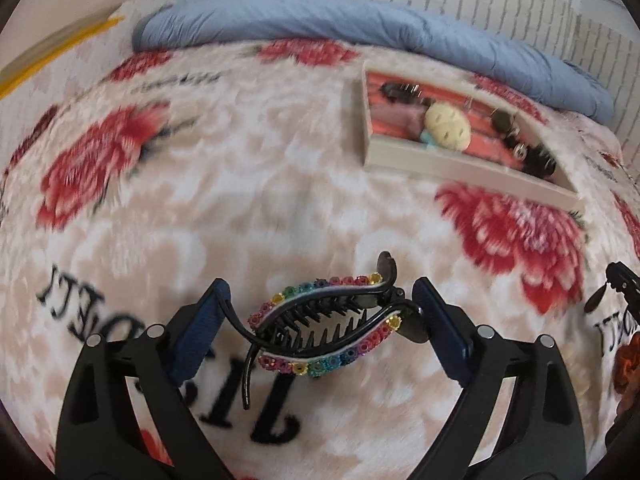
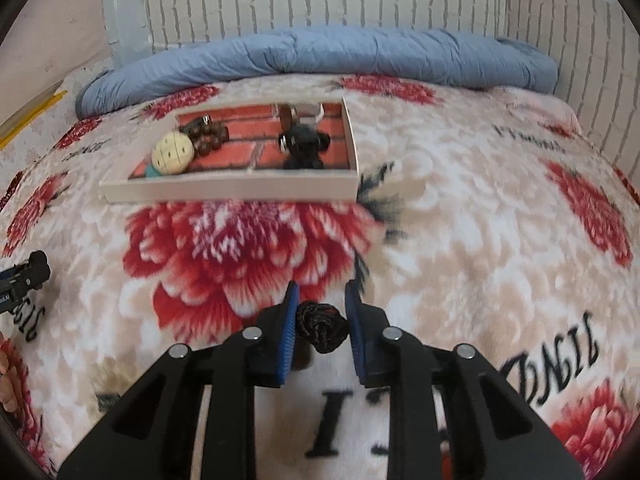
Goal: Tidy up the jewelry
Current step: 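Carry rainbow clip with left tool while right tool carries hair tie into tray, then open left gripper releasing rainbow clip while right gripper releases hair tie in tray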
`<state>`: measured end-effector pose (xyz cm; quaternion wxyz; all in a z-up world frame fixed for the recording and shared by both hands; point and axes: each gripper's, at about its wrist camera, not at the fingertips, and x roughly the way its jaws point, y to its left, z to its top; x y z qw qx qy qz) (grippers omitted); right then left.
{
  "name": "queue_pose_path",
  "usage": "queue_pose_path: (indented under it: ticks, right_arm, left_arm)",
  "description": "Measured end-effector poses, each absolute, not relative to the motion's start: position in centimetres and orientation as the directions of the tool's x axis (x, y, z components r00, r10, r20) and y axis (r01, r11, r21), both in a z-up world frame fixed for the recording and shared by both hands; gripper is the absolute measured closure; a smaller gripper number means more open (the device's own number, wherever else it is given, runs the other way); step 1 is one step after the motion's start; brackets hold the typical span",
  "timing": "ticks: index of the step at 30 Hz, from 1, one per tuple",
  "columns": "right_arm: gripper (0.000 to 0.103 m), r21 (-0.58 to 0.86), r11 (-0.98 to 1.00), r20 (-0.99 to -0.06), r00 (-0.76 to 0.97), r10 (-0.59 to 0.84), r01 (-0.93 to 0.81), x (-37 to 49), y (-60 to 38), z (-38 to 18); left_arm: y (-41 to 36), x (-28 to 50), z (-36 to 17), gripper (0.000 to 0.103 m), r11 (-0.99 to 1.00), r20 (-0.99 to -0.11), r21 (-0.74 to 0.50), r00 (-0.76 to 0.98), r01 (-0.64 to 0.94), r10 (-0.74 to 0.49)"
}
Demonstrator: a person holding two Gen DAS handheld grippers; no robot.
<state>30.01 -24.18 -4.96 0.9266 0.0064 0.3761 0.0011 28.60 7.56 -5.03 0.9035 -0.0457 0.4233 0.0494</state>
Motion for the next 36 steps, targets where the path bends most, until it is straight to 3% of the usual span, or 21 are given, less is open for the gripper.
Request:
queue_pose_path:
  ticks: [15, 28, 36]
  right_arm:
    - [0.079, 0.023, 0.999, -0.619, 0.784, 0.042, -0.035, 38.7, -22.4, 0.7]
    - [0.079, 0.084, 0.996, -0.67, 0.739, 0.069, -0.017, 43.7, -22.4, -5.6]
    - [0.079, 0.071, 0.997, -0.676, 0.736, 0.042, 0.008, 44.8, -23.1, -6.7]
  left_arm:
    - [2.6, 38.6, 0.7, 0.013, 0.997, -0.665, -0.074, 0.745, 0.005, -0.053]
    - [-0.6, 44.8, -4.2, 0.013, 0.997, -0.69, -0.054, 0.72, 0.051, -0.075]
    - [-0.5, 46.6, -6.6, 0.013, 0.996, -0.719, -0.067, 0.69, 0.054, -0.085]
